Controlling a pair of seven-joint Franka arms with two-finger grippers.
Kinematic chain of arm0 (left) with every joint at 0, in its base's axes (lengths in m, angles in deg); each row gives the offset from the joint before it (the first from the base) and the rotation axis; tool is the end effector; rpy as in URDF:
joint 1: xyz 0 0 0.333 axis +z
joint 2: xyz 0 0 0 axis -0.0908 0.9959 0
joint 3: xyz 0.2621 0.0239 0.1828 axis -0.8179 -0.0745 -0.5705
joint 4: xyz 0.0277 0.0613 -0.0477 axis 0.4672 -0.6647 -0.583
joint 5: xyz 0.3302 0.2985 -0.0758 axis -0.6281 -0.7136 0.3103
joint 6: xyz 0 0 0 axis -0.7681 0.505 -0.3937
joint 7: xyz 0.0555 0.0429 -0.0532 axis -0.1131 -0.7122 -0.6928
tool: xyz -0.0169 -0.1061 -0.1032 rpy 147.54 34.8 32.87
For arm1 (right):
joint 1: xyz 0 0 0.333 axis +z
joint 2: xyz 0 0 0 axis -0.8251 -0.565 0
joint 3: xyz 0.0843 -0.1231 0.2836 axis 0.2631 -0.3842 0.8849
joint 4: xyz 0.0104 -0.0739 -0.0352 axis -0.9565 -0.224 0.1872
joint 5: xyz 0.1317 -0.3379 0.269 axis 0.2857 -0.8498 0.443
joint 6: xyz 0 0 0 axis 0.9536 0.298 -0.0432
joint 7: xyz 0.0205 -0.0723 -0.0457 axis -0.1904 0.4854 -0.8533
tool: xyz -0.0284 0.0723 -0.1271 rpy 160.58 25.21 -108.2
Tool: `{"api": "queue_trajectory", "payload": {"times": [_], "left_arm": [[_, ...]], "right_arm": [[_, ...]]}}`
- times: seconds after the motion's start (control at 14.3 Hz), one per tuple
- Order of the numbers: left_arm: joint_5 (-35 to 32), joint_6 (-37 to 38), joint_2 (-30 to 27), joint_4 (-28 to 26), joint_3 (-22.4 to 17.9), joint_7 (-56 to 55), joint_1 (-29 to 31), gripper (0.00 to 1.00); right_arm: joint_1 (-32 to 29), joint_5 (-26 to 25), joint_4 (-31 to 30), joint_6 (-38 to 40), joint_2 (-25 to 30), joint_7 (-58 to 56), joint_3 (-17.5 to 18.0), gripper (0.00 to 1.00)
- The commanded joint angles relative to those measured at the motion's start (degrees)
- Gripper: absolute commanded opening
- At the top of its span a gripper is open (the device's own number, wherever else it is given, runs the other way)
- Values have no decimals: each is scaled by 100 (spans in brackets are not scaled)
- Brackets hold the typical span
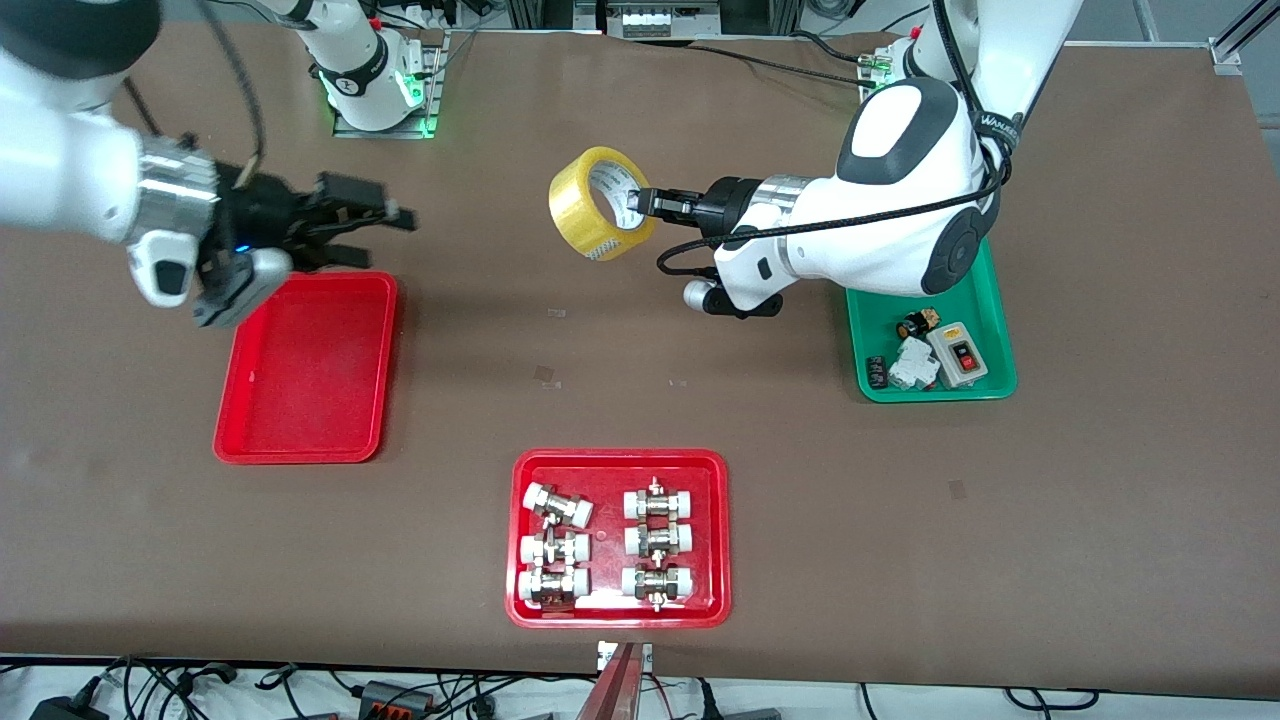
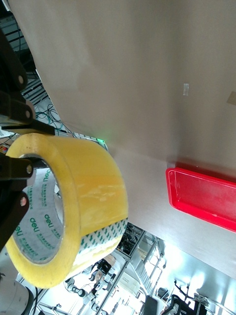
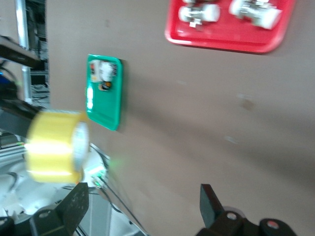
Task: Left arm passes tape to right arm into tray
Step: 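Grasp the tape roll with the right gripper beside the left gripper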
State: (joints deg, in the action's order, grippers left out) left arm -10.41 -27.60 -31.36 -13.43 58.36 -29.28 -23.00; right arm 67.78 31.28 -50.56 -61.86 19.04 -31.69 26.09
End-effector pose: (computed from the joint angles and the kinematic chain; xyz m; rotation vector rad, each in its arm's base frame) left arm 0.5881 -0.4490 0.4708 2.2335 0.0856 -0.6904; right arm 0.6217 0.2553 0.5489 -2.4230 -0.2489 0.1589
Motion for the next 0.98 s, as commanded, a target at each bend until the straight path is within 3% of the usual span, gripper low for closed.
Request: {"api": "queue_trajectory", "payload": {"times": [0.0,0.42,0.91], "left_arm": [[138,78,-12,172,5,-115,39,0],[130,122,-21,172,5,-80,109,0],[130,289,-21,172,-4,-53,180,0]], "right_arm": [[590,258,163,-536,-51,761,-46,100],[1365,346,260,-1408,-271,1316,-46,100],[1559,329,260,-1654,-429,1273,-46,100]]}}
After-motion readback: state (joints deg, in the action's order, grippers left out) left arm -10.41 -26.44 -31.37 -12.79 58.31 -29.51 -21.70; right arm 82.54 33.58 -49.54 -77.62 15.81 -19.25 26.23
